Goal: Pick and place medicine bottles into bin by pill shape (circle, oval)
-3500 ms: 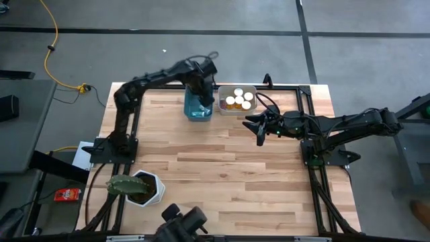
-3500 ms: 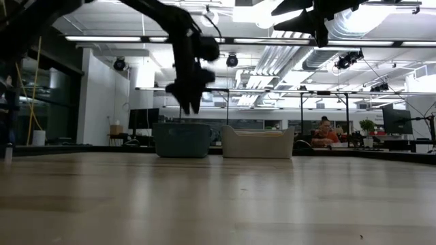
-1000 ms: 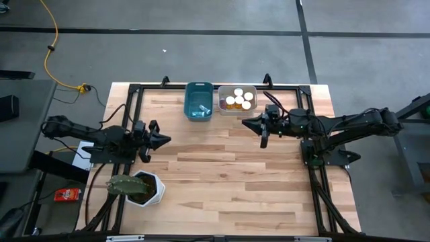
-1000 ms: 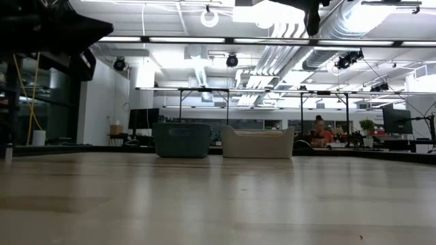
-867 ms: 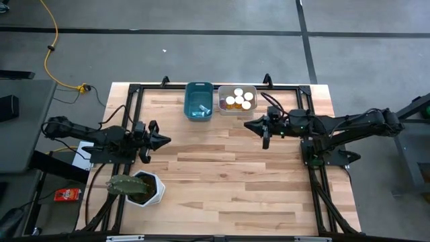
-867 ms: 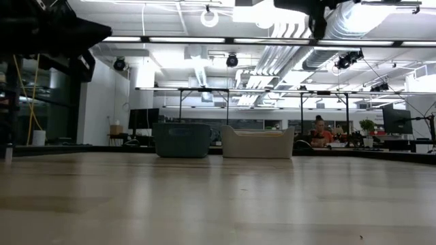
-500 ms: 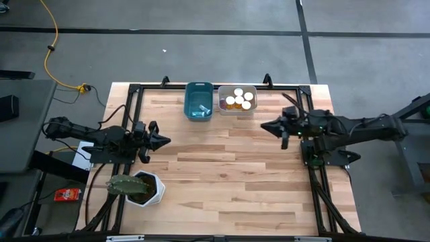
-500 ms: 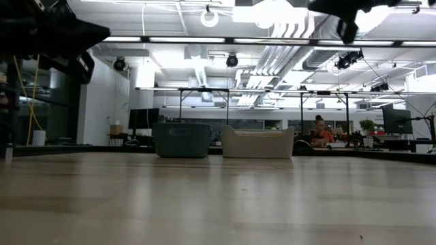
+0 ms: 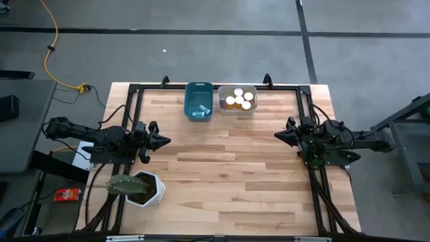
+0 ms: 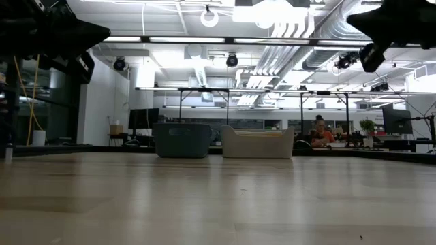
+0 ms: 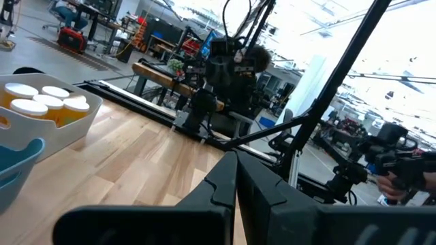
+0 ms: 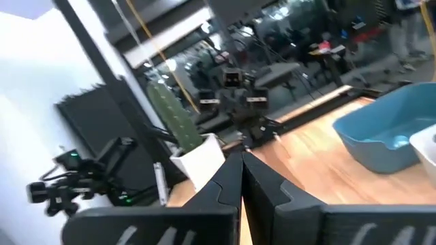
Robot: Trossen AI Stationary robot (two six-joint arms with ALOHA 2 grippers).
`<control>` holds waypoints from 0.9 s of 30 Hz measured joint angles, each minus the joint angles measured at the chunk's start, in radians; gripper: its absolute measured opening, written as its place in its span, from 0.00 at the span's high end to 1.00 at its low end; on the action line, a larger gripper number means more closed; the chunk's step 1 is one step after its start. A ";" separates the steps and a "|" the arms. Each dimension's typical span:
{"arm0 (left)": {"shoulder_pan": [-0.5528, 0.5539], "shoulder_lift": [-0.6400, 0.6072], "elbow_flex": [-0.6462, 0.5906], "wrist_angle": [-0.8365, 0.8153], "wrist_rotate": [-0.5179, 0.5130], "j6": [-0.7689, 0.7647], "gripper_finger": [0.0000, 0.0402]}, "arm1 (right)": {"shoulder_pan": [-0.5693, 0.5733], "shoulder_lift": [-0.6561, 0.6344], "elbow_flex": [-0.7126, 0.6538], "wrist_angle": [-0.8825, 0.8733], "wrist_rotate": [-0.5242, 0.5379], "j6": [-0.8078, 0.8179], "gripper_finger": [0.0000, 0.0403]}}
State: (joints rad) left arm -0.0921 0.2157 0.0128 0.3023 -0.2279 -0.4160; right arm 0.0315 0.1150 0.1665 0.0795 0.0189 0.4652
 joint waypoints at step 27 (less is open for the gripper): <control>-0.001 0.002 0.001 -0.027 0.000 0.000 1.00 | 0.000 -0.095 -0.155 -0.072 -0.023 -0.201 1.00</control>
State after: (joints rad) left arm -0.0933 0.2173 0.0139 0.2757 -0.2279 -0.4160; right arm 0.0317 0.0196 0.0116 0.0078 -0.0042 0.2638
